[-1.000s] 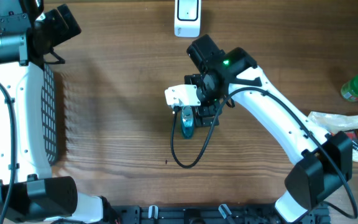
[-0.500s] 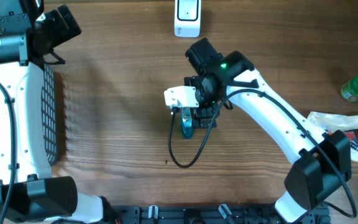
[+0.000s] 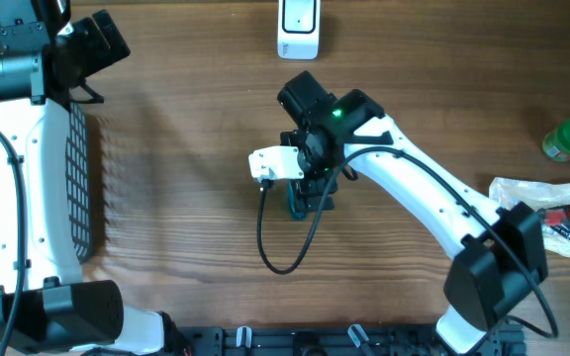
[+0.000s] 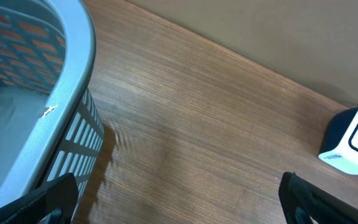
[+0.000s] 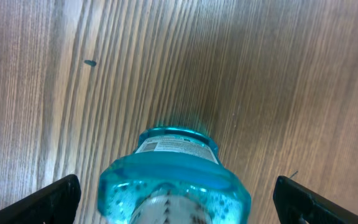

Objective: Scan the item barcode

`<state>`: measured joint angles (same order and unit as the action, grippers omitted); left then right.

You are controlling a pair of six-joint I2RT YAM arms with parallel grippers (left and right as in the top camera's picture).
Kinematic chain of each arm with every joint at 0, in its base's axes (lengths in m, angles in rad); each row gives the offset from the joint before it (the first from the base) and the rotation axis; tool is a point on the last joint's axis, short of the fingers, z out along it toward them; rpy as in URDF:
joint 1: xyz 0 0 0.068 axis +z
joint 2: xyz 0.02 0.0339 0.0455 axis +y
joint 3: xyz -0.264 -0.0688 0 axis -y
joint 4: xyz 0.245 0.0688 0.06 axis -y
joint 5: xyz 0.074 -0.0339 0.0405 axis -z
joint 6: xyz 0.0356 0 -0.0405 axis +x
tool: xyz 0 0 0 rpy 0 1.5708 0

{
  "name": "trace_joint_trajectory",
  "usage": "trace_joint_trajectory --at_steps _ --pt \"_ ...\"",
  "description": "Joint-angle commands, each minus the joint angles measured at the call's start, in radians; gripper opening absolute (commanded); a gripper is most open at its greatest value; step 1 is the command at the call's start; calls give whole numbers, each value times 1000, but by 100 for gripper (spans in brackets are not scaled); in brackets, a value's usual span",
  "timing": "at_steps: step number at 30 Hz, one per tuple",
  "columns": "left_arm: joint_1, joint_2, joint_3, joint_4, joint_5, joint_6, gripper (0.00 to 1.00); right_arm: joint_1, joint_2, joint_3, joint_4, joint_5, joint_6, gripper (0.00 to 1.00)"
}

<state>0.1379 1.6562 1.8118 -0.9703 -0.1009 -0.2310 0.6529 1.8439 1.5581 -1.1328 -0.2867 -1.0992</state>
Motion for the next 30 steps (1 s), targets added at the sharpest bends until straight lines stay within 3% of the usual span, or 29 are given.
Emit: trace_joint_trajectory --at_steps 1,30 --pt "4 9 -7 0 -9 -13 100 -2 31 -12 3 0 29 100" --pt "3 9 -7 0 -9 -13 100 -5 87 -14 -6 -29 28 100"
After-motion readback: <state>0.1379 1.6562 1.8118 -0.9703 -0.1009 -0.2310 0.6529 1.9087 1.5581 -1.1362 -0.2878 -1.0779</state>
